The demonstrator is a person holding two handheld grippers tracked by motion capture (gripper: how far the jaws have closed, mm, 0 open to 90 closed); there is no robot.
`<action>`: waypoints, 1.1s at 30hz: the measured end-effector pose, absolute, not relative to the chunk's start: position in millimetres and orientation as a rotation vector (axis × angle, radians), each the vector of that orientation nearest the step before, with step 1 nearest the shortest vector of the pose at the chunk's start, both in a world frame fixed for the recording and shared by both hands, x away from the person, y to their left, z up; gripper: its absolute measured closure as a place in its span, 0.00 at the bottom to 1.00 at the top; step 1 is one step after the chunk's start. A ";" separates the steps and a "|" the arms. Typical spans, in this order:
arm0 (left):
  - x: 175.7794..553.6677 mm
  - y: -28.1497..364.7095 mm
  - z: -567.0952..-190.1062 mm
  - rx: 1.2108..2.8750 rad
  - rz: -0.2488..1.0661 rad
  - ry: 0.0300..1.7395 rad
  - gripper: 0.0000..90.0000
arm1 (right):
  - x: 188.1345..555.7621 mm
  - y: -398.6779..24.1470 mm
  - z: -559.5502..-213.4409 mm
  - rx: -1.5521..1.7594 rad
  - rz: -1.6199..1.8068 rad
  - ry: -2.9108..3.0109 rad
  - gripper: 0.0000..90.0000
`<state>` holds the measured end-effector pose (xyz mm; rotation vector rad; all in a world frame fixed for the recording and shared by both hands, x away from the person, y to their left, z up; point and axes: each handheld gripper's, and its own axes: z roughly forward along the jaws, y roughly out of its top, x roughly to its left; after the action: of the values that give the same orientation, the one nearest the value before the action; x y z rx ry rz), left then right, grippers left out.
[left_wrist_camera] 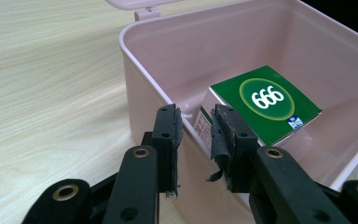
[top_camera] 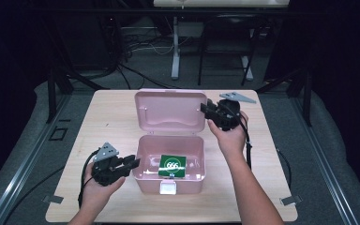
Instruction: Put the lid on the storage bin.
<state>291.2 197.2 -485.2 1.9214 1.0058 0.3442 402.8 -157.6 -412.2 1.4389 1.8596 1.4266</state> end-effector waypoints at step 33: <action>291.3 197.3 -485.6 1.917 0.344 1.006 0.78 | 344.2 -144.9 -417.3 1.275 1.314 1.747 0.94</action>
<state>291.3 197.3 -485.6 1.9169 1.0056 0.3445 344.2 -144.9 -417.3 1.2755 1.7472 1.3136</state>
